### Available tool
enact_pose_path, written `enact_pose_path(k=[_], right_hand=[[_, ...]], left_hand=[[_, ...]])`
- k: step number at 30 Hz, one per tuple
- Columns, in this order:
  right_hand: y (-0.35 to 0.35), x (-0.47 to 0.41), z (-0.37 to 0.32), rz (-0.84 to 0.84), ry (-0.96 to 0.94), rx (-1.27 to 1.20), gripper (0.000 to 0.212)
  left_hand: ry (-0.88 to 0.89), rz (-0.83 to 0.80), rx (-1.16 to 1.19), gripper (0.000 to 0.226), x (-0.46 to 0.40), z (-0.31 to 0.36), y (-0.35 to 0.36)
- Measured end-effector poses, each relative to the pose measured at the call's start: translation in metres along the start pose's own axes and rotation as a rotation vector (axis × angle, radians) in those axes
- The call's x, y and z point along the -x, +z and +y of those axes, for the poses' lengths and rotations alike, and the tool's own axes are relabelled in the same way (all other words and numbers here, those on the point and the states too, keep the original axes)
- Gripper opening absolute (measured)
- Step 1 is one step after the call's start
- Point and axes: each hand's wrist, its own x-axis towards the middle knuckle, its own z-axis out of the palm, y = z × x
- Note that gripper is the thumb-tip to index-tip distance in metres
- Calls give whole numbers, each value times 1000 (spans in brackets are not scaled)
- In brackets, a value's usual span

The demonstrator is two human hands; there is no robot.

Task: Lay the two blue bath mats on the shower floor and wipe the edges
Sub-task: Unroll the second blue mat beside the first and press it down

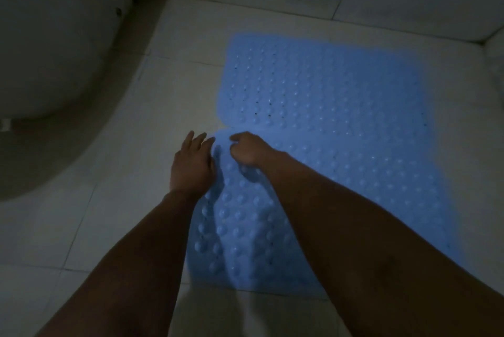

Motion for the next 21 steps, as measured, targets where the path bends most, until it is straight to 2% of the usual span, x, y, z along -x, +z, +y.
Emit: enact_pose_path(k=[3,6,9,12,17,21], right_hand=[[-27,9,9,206,-33,-53,45],[-29,18,26,287,-114,-93,37],[-26,21,49,379,-161,-129,29],[-17,18,75,469,-182,-148,25],[-3,14,103,609,-209,-180,22],[15,27,117,744,-140,-142,20]], left_hand=[[120,-145,-43,67,18,7,29],[109,-289,-162,86,36,12,60],[106,-198,-266,98,45,17,69],[109,-152,-269,93,47,17,72],[108,-126,-258,89,46,13,76],[114,-148,-264,98,46,15,74]])
